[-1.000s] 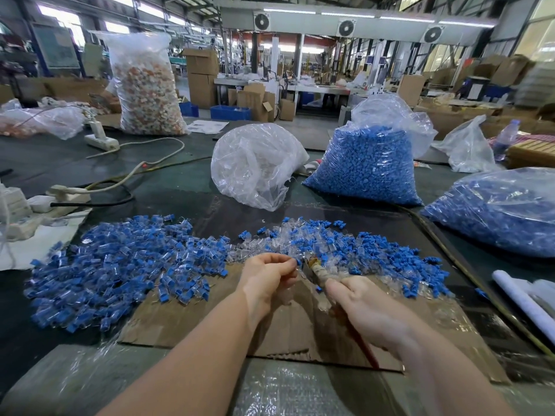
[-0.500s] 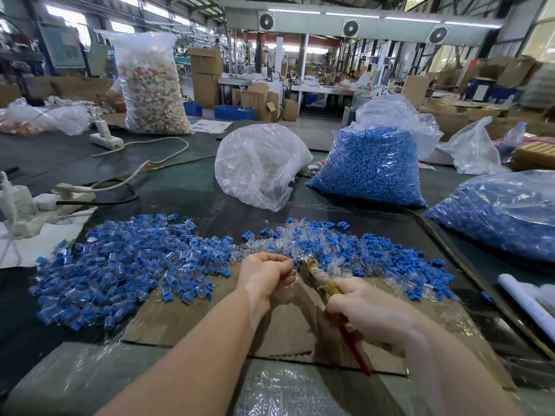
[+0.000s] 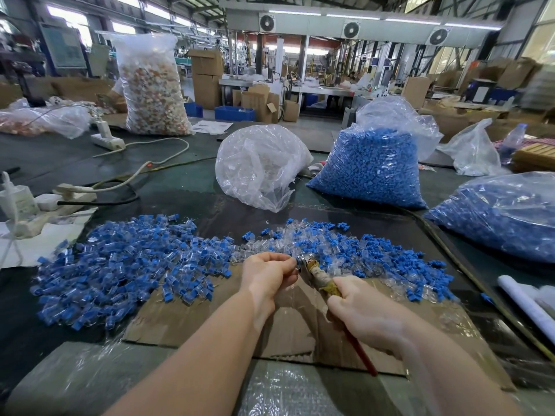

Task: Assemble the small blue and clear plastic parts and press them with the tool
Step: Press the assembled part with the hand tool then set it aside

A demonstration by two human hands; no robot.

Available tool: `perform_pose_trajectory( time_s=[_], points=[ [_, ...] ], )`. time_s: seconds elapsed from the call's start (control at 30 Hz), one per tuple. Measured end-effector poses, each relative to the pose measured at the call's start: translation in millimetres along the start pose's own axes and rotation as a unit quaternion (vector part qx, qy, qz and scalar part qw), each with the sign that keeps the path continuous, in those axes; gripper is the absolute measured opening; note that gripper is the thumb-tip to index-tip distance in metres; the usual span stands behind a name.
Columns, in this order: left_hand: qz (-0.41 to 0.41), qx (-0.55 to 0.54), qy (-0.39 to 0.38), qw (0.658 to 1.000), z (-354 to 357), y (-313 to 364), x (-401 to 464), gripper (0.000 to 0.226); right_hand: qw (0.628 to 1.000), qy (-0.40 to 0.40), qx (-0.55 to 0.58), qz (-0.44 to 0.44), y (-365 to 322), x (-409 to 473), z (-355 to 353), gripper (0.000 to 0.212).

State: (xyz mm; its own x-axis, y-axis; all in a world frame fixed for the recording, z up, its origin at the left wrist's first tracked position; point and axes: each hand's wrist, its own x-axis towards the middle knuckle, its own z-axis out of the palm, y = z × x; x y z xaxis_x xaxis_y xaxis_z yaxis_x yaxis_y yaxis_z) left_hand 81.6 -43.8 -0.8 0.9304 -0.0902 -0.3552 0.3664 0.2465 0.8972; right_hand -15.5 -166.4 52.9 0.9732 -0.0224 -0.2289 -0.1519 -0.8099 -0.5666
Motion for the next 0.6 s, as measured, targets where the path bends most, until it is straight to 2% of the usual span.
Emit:
perform_pose_trajectory(
  time_s=[0.13, 0.2, 0.23, 0.3, 0.37, 0.4, 0.5, 0.6],
  points=[
    [0.031, 0.014, 0.011, 0.999, -4, 0, -2, 0.006, 0.994, 0.02, 0.103, -0.012, 5, 1, 7, 0.017],
    [0.083, 0.075, 0.035, 0.993, -14, 5, -1, 0.008, 0.991, 0.061, 0.122, -0.009, 12, 2, 9, 0.009],
    [0.132, 0.156, 0.064, 0.977, -22, 8, 1, 0.009, 0.991, 0.088, 0.104, -0.005, 19, 4, 9, 0.008],
    [0.237, 0.34, 0.131, 0.9, -43, 15, 5, 0.01, 0.988, 0.153, 0.012, 0.023, 36, 7, 8, 0.012],
    [0.296, 0.45, 0.178, 0.824, -64, 22, 10, 0.013, 0.972, 0.201, -0.088, 0.079, 52, 8, 6, 0.022],
    [0.303, 0.482, 0.186, 0.801, -73, 23, 14, 0.017, 0.963, 0.213, -0.127, 0.108, 59, 8, 6, 0.029],
    [0.301, 0.535, 0.18, 0.769, -86, 22, 20, 0.022, 0.939, 0.232, -0.19, 0.17, 76, 8, 9, 0.053],
    [0.336, 0.557, 0.161, 0.743, -78, 16, 20, 0.025, 0.925, 0.237, -0.221, 0.195, 84, 11, 14, 0.065]
  ],
)
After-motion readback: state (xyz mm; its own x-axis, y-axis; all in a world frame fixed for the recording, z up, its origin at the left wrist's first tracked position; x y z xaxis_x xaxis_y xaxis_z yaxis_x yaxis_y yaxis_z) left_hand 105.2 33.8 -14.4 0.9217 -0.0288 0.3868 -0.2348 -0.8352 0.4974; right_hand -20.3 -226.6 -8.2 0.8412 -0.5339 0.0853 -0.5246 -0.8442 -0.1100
